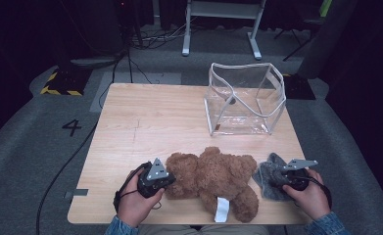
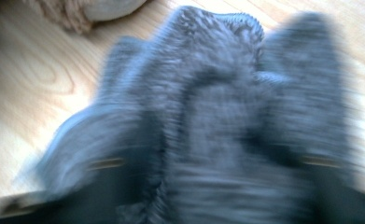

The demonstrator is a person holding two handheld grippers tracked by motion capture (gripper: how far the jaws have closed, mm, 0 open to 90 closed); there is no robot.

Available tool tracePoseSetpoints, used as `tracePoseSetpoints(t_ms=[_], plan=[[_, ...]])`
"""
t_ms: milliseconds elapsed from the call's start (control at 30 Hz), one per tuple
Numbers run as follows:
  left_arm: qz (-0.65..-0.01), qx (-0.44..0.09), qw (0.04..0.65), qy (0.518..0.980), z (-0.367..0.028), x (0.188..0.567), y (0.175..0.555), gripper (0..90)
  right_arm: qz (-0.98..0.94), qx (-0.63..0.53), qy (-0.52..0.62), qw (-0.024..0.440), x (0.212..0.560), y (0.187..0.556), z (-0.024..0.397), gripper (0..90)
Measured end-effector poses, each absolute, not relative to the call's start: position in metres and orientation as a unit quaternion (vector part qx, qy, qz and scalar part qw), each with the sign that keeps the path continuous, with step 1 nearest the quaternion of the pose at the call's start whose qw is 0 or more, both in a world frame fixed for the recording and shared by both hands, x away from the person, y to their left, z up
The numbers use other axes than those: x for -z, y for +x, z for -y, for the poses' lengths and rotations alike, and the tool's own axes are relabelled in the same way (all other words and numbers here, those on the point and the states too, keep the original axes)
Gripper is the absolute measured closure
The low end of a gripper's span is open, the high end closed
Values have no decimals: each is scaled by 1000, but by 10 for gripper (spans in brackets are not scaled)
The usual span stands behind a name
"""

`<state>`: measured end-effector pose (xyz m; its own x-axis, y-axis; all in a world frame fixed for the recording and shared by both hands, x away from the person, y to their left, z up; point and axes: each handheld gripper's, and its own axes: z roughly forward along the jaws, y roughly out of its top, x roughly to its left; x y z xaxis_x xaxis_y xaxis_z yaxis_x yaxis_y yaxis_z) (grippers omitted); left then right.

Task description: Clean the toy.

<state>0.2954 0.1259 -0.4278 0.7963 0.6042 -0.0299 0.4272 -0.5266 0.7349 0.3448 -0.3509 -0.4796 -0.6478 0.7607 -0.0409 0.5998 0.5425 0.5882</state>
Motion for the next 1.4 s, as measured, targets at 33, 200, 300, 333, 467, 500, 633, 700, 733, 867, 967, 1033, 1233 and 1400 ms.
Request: tracePoseSetpoints(t_ms=[33,200,300,333,467,500,633,700,733,867,967,1033,1233,1400], plan=[[-300,-115,390,863,-127,427,295,876,-870,-268,386,149,478,346,352,664],[-324,-125,433,832,-135,426,296,590,-865,-295,377,148,469,348,354,745],[-326,-131,440,826,-136,427,294,495,-858,-330,360,161,445,345,349,746],[-325,-137,436,828,-136,427,294,460,-857,-341,350,163,435,343,346,745],[-324,-151,431,828,-137,428,290,387,-854,-374,316,178,403,339,331,745],[-325,-155,429,828,-138,427,288,367,-852,-395,289,187,384,336,317,744],[-330,-157,429,826,-142,427,284,338,-854,-421,246,183,359,335,291,744],[-331,-158,428,826,-143,426,283,330,-854,-431,236,172,354,334,283,743],[-328,-158,430,826,-142,426,281,320,-852,-452,217,152,348,332,264,743],[-315,-158,437,827,-138,424,281,305,-860,-461,177,130,342,333,230,742],[-306,-157,437,831,-133,425,284,300,-865,-464,150,116,338,333,203,740],[-296,-160,437,834,-128,425,288,303,-869,-464,130,107,337,334,181,738],[-266,-166,437,843,-116,427,292,318,-879,-458,107,72,349,344,129,726],[-256,-170,428,850,-107,429,292,329,-895,-428,104,71,366,353,105,712]])
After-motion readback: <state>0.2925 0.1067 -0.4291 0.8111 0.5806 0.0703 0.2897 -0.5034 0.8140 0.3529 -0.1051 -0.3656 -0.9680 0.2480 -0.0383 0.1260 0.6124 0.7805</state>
